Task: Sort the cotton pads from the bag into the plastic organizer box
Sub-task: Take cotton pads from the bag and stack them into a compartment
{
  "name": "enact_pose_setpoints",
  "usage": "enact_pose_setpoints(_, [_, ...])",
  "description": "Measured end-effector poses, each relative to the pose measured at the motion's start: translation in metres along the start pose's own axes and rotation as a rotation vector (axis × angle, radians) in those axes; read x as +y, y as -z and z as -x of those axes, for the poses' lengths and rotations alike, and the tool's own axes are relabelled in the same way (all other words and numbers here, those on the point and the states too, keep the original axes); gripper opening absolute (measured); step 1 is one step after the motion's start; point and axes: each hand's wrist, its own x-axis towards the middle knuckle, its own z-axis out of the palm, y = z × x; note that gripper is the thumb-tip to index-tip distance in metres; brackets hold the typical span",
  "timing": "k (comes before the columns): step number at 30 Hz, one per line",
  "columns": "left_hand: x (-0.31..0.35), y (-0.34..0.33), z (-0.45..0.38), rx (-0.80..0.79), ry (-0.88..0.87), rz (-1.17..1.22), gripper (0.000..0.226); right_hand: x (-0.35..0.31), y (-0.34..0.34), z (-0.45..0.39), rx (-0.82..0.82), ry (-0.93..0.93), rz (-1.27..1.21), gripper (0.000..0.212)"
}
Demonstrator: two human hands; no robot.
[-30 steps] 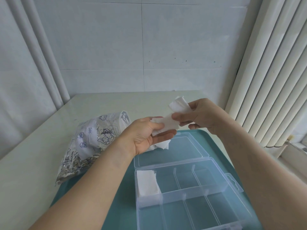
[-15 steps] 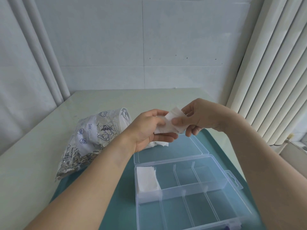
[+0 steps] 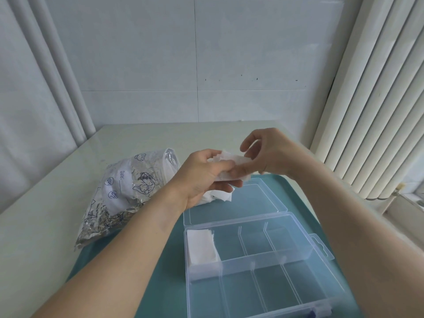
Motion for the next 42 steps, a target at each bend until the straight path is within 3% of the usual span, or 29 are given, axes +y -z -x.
enact_pose_setpoints(4, [0.001, 0.005, -0.003, 0.139, 0.06, 0.025, 0.021, -0.004, -0.003, 0.003, -0.069, 0.231, 0.167, 0.077])
enact_pose_setpoints(7, [0.002, 0.007, -0.005, 0.129, 0.072, 0.064, 0.026, -0.008, -0.009, 0.002, -0.05, 0.298, 0.199, 0.057])
enact_pose_setpoints(11, [0.007, 0.006, -0.004, 0.058, 0.074, 0.219, 0.03, -0.006, -0.012, -0.001, -0.027, 0.348, 0.017, 0.043])
enact_pose_setpoints(16, [0.011, 0.004, 0.001, -0.123, 0.086, 0.341, 0.029, -0.008, -0.02, 0.0, -0.025, 0.366, 0.063, 0.058])
enact_pose_setpoints(19, [0.009, 0.006, -0.002, 0.041, 0.119, 0.37, 0.029, -0.006, -0.017, -0.001, -0.065, 0.317, 0.165, 0.081])
enact_pose_setpoints(21, [0.007, 0.01, -0.006, 0.205, 0.109, 0.306, 0.039, 0.002, -0.01, -0.003, -0.084, 0.22, 0.238, 0.069])
enact_pose_setpoints(23, [0.008, 0.012, -0.006, 0.295, 0.069, 0.209, 0.041, 0.011, -0.009, -0.006, -0.107, 0.113, 0.33, 0.04])
enact_pose_setpoints(25, [0.011, 0.014, -0.005, 0.326, 0.054, 0.124, 0.031, 0.017, -0.019, -0.01, -0.176, 0.026, 0.351, 0.02])
enact_pose_setpoints(29, [0.009, 0.023, -0.008, 0.37, 0.108, -0.052, 0.032, 0.016, -0.047, -0.027, -0.311, -0.12, 0.349, 0.016])
enact_pose_setpoints(33, [0.007, 0.026, -0.01, 0.421, 0.109, -0.07, 0.035, 0.014, -0.058, -0.041, -0.301, -0.232, 0.455, 0.056])
enact_pose_setpoints(36, [0.005, 0.03, -0.012, 0.44, 0.126, -0.054, 0.031, 0.011, -0.063, -0.043, -0.334, -0.263, 0.551, 0.061])
enact_pose_setpoints(39, [0.005, 0.034, -0.013, 0.464, 0.143, -0.034, 0.028, 0.009, -0.064, -0.042, -0.351, -0.264, 0.538, 0.053])
enact_pose_setpoints(42, [0.004, 0.036, -0.014, 0.475, 0.14, -0.018, 0.03, 0.003, -0.061, -0.037, -0.402, -0.241, 0.477, 0.029])
